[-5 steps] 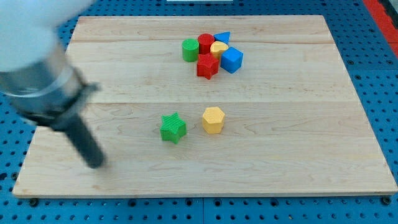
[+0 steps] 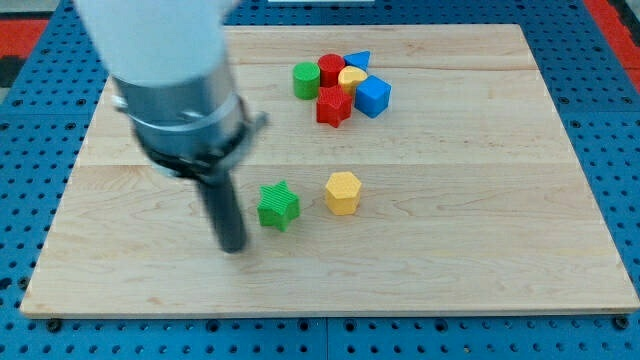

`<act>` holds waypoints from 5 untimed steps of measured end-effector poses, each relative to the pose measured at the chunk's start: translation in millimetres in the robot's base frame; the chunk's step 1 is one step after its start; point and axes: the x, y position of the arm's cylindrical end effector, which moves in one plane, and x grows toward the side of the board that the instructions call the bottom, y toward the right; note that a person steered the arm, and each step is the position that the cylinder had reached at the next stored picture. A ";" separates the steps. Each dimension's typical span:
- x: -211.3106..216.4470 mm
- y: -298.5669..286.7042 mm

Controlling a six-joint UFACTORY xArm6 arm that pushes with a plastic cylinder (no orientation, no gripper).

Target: Push green star towards green circle

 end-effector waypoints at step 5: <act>-103.3 -70.1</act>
